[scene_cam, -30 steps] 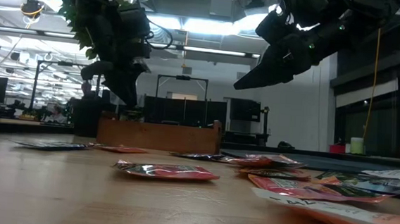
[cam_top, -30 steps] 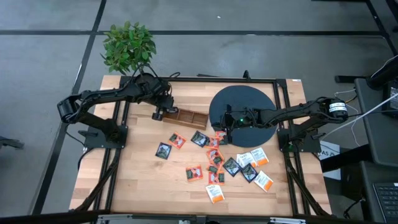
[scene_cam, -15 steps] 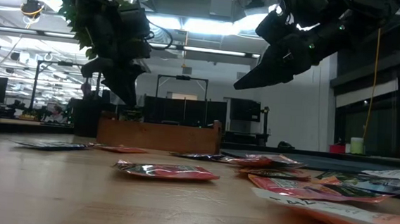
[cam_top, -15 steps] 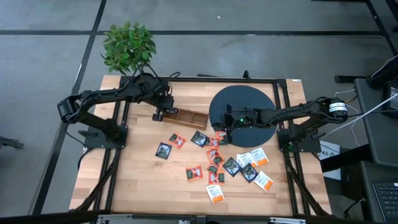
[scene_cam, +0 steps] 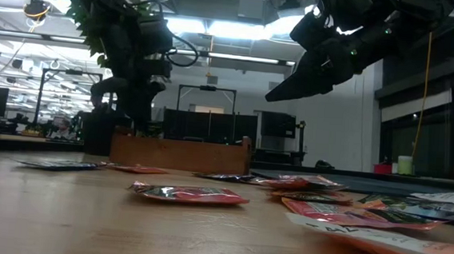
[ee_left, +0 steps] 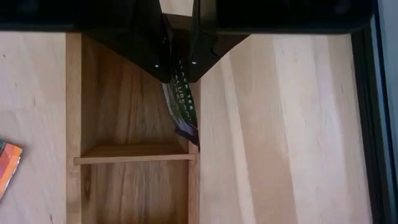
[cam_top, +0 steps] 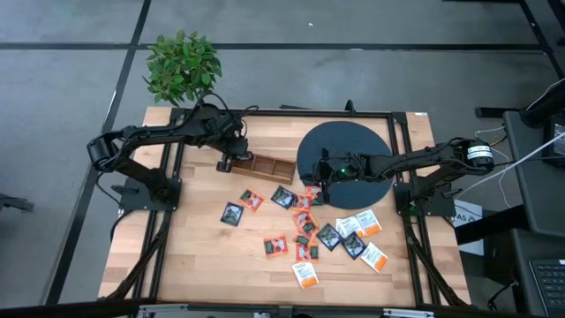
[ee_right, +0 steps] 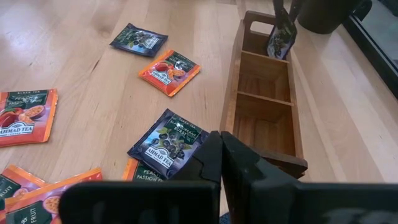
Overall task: Pick & Place Tea
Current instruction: Put the dark blue tea bag into the left section of the wooden organizer
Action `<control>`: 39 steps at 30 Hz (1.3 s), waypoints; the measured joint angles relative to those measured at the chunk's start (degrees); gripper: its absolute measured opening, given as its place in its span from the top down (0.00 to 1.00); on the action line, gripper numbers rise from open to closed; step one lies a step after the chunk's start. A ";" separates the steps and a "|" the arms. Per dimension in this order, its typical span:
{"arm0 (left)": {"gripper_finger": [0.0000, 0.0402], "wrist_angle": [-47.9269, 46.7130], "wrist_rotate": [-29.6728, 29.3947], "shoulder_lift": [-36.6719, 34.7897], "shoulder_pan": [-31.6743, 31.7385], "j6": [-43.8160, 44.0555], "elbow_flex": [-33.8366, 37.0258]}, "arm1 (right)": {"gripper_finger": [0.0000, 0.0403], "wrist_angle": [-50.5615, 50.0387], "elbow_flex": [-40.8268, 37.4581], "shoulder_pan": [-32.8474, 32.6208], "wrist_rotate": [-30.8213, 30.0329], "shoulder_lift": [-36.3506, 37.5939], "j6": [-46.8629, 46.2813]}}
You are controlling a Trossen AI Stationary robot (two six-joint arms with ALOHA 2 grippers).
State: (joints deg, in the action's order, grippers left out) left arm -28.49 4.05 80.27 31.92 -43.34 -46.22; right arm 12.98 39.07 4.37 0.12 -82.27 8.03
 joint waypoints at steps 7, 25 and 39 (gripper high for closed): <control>0.94 0.07 0.42 -0.02 -0.07 -2.90 0.00 | 0.98 0.02 0.00 -0.01 0.00 -0.01 0.02; 0.98 2.98 0.11 -0.02 -0.07 -1.03 0.00 | 0.98 0.00 0.00 0.01 0.00 -0.01 0.00; 0.84 3.22 -2.82 -0.02 -0.35 0.99 -0.04 | 0.98 -0.17 0.00 0.00 0.00 -0.01 0.00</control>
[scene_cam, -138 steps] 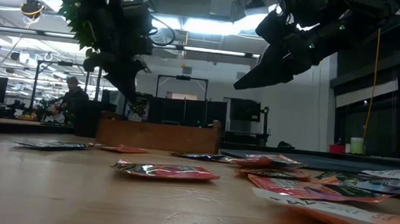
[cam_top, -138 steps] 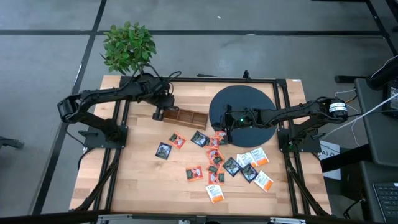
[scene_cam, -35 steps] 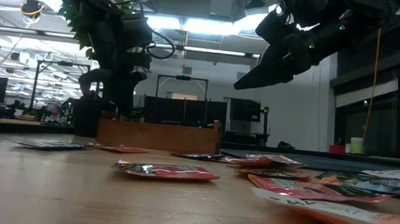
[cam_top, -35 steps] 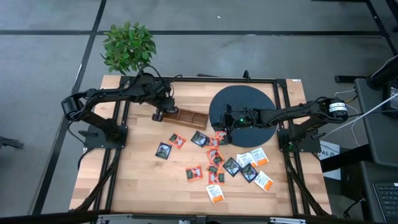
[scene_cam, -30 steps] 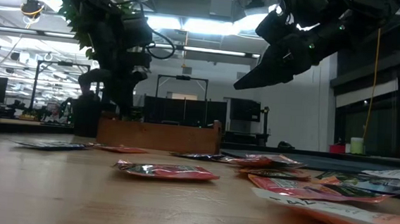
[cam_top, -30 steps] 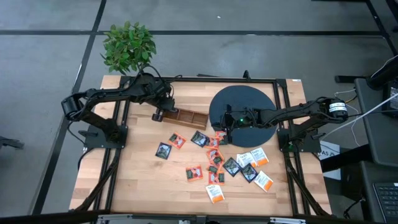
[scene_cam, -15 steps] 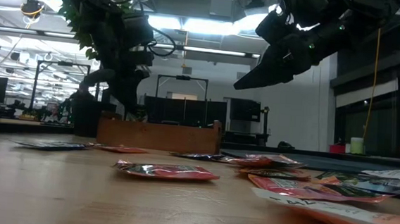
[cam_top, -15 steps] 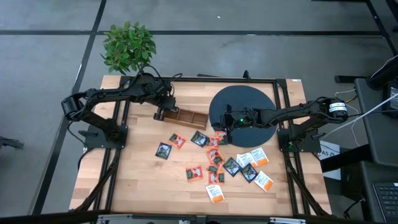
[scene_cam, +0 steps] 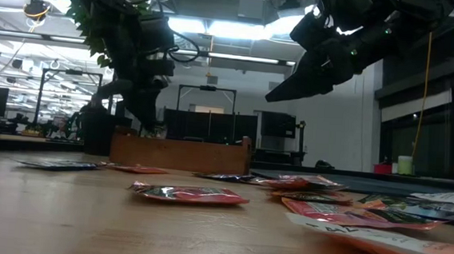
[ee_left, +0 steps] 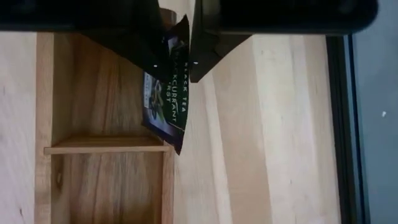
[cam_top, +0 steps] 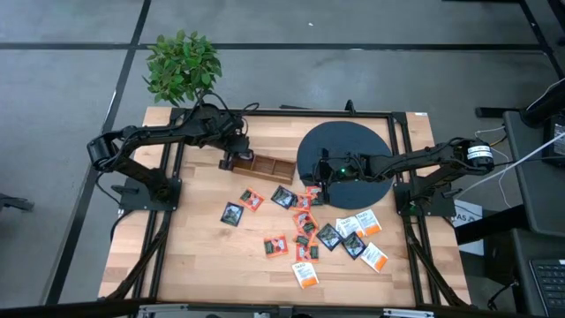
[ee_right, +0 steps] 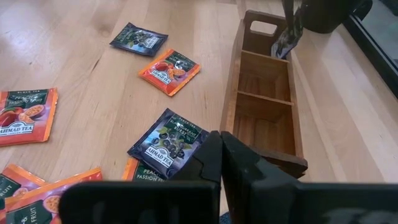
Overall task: Pick & Place Tea
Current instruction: Put the dark blue tea bag into the left section of the wooden organizer, then put the orange tea bag into the middle section of the wooden organizer
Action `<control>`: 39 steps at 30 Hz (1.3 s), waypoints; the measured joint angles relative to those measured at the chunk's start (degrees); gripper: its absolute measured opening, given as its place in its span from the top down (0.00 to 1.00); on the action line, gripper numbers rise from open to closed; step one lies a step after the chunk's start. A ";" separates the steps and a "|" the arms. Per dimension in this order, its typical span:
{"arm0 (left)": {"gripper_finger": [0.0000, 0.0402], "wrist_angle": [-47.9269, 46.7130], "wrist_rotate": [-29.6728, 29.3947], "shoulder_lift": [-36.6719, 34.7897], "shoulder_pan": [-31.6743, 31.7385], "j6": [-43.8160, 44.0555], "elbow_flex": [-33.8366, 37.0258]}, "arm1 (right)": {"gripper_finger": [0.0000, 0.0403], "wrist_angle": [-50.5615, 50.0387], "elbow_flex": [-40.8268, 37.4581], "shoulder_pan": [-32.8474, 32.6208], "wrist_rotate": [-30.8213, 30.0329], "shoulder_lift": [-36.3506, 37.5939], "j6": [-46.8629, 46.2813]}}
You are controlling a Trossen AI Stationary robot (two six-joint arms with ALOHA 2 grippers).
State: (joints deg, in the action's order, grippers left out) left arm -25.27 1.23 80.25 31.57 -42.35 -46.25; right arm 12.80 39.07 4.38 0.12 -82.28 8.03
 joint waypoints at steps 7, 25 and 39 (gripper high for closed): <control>0.78 -0.09 -0.77 0.00 -1.57 -0.68 -0.75 | 0.98 -0.12 0.00 0.00 0.00 0.00 0.00; 0.76 2.91 -7.07 -12.06 -3.37 -1.17 -0.75 | 0.98 -0.27 0.00 -0.01 0.00 0.01 0.00; 0.83 2.80 -6.05 -22.01 -13.08 12.98 -0.75 | 0.98 0.31 0.00 -0.01 -0.02 0.00 0.21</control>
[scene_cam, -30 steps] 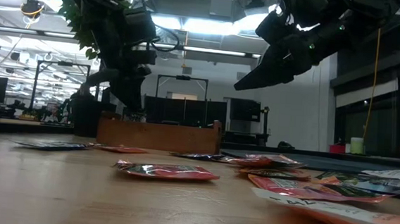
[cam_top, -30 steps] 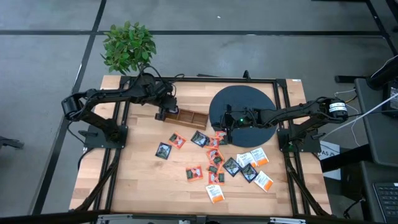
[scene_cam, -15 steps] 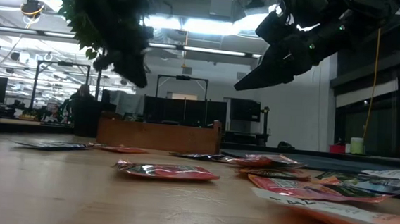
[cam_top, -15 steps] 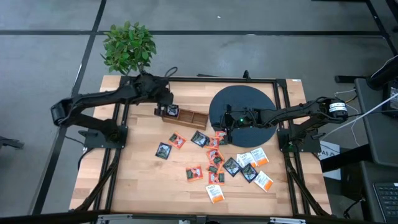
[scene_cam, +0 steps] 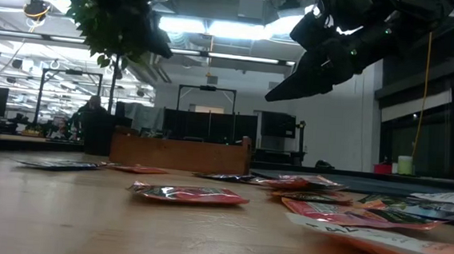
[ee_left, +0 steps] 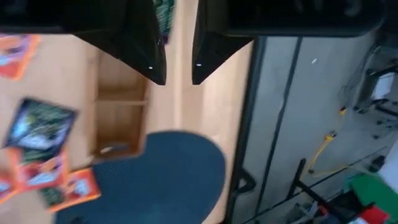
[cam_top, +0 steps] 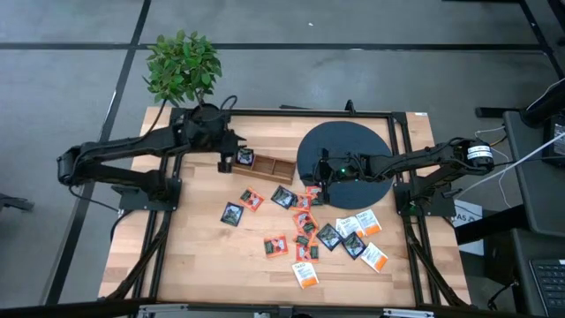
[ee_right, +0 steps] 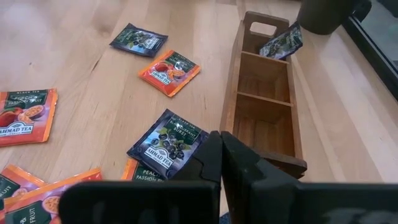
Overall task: Pick & Place Tea
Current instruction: Put the orange tea bag into the middle section of the wooden organizer
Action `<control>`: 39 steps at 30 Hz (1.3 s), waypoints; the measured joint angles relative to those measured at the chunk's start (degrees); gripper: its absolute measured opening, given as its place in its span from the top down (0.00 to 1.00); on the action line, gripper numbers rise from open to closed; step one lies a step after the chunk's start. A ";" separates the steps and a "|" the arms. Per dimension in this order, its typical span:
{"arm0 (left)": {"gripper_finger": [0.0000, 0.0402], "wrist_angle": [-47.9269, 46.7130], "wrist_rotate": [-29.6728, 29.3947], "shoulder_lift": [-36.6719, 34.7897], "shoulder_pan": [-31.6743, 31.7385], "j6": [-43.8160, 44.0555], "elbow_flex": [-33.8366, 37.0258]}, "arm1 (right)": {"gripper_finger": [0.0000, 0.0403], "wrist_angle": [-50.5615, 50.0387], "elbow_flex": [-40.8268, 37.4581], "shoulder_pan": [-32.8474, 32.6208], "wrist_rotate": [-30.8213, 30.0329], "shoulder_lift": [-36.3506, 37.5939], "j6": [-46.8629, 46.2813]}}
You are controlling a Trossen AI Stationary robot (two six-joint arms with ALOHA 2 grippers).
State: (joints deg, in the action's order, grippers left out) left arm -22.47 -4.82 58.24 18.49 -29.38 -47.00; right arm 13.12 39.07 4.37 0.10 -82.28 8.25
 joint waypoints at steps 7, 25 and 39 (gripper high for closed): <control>0.98 -1.33 -0.15 0.11 -8.08 7.12 0.36 | 0.98 0.92 0.42 0.00 0.00 0.01 -0.21; 0.99 0.57 -3.02 6.74 -23.84 25.00 0.76 | 0.99 -17.89 8.37 -9.25 0.02 0.02 -8.13; 1.00 19.67 -3.06 25.83 -28.06 25.06 0.79 | 0.98 -20.12 8.46 -24.01 -10.51 0.02 -14.91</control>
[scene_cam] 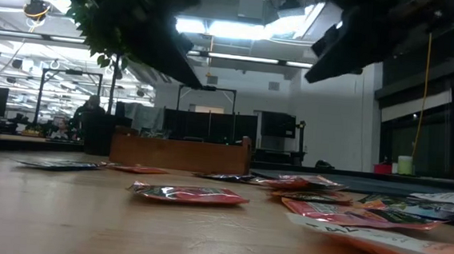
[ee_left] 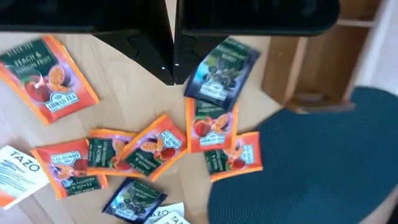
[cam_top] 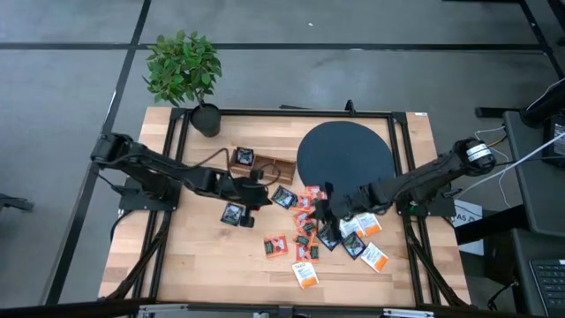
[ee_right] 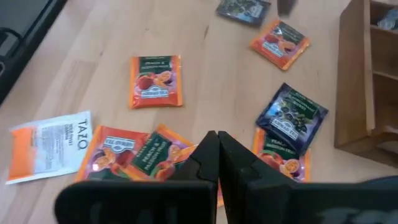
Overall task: Pick & Place Tea
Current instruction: Put the orange tea bag into the middle section of the wooden organizer
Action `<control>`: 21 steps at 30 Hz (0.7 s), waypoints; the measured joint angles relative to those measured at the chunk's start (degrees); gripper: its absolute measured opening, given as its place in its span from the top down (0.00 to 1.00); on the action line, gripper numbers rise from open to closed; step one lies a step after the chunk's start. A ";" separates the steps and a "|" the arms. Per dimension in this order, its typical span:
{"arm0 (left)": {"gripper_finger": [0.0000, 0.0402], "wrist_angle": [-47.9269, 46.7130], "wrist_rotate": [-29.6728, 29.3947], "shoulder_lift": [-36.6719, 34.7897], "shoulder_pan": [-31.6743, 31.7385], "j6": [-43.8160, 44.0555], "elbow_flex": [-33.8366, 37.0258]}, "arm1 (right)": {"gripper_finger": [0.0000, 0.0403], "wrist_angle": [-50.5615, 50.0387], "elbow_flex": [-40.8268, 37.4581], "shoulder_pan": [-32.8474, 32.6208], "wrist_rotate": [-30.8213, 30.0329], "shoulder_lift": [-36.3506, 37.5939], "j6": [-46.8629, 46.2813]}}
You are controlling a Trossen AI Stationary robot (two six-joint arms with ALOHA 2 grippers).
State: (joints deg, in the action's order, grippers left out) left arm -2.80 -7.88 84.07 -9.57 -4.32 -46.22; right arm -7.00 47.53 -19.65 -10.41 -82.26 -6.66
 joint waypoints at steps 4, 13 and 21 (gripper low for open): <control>0.99 4.95 0.92 3.24 -0.89 1.57 0.00 | 0.99 -1.58 -0.01 -3.88 -2.84 0.00 -2.77; 0.98 12.59 4.85 7.72 -0.98 3.75 0.07 | 0.97 -1.99 0.00 -6.92 -3.24 -3.09 -3.68; 1.00 12.45 4.90 8.08 -0.89 4.95 0.07 | 0.97 -1.69 -0.02 -6.92 -2.17 -8.26 -0.59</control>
State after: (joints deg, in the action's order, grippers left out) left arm 9.65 -2.98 92.15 -10.46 0.64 -46.15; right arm -8.69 47.51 -26.57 -12.59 -90.52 -7.25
